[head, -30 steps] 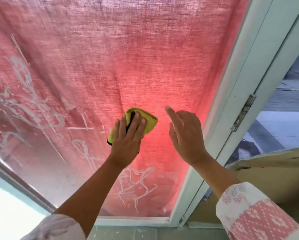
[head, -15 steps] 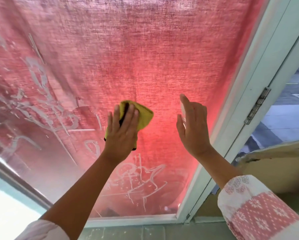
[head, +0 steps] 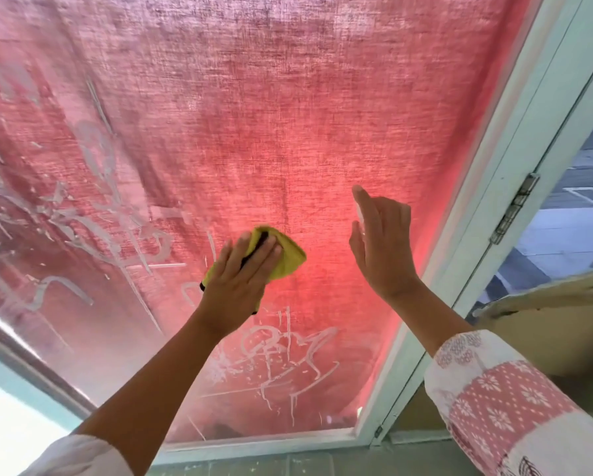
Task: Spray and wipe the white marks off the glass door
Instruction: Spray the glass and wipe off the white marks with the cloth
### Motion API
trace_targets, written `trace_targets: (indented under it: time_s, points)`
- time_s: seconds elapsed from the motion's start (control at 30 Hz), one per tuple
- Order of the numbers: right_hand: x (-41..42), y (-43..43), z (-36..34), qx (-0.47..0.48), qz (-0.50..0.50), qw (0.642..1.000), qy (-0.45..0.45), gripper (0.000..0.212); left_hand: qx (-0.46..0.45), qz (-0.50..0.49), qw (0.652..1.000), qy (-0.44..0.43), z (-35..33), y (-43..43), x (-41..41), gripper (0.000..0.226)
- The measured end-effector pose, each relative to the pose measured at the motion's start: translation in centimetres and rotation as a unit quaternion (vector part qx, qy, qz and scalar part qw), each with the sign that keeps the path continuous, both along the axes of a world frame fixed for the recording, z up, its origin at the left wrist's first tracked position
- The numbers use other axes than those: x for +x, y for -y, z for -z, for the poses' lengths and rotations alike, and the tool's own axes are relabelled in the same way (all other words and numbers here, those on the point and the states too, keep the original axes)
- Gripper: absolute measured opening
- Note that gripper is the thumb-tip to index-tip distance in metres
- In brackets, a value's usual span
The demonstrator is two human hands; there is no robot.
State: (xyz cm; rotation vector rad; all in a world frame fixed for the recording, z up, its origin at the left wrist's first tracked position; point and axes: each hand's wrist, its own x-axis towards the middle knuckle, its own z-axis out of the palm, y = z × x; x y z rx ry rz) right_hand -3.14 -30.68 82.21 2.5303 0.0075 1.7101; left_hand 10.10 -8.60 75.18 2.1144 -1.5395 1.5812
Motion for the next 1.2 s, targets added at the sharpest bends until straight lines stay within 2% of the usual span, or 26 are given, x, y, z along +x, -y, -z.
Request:
trace_targets:
  time_s: [0.1, 0.17, 0.23, 0.4, 0.47, 0.57, 0.67, 0.77, 0.83, 0.97, 1.07, 1.13, 1.2]
  points:
    - [-0.1, -0.1, -0.1, 0.005, 0.003, 1.0, 0.001, 0.054, -0.127, 0.001, 0.989, -0.077, -3.7, 0.2, -0.1, 0.07]
    - [-0.1, -0.2, 0.0, 0.006, 0.006, 1.0, 0.002, 0.056, -0.176, -0.003, 0.977, -0.119, -4.7, 0.4, -0.2, 0.07]
    - [-0.2, -0.1, 0.0, 0.007, 0.008, 1.0, 0.002, 0.056, -0.165, -0.013, 0.981, -0.102, -3.6, 0.5, 0.0, 0.071]
    - [-0.1, -0.8, -0.2, 0.021, 0.012, 1.0, -0.004, 0.054, 0.017, 0.0, 1.0, 0.012, 1.0, -2.0, 1.8, 0.076]
    - [-0.3, -1.1, -0.3, 0.035, 0.02, 0.999, -0.008, 0.053, 0.042, 0.0, 0.999, 0.022, 1.2, -2.7, 1.7, 0.078]
    - [-0.4, -1.5, -0.7, 0.042, 0.008, 0.999, -0.02, 0.052, 0.014, -0.007, 1.0, 0.01, -1.2, -3.0, 1.4, 0.074]
    - [0.1, -2.3, -1.8, 0.035, -0.022, 0.999, -0.032, 0.049, -0.105, -0.014, 0.992, -0.066, -5.5, -2.4, 0.9, 0.067]
    - [0.9, -3.5, -3.0, 0.028, -0.042, 0.998, -0.023, 0.049, -0.199, -0.028, 0.967, -0.156, -7.5, -0.9, -0.2, 0.062]
    - [1.4, -4.4, -3.7, 0.02, -0.058, 0.998, -0.013, 0.049, -0.188, -0.045, 0.971, -0.142, -6.4, -0.4, -0.4, 0.065]
    - [2.0, -5.5, -4.1, 0.004, -0.073, 0.997, -0.018, 0.052, -0.048, -0.05, 0.997, -0.031, -2.6, -2.6, 1.3, 0.078]
    - [1.8, -6.1, -4.1, 0.01, -0.074, 0.997, -0.017, 0.054, 0.0, -0.029, 1.0, 0.01, -3.3, -4.4, 1.8, 0.083]
    - [1.7, -6.4, -4.6, 0.021, -0.081, 0.996, -0.011, 0.055, -0.038, -0.028, 0.999, -0.001, -5.9, -4.6, 1.5, 0.077]
    - [1.9, -6.7, -5.3, 0.025, -0.086, 0.996, -0.011, 0.056, -0.151, -0.022, 0.986, -0.074, -9.4, -3.9, 1.3, 0.067]
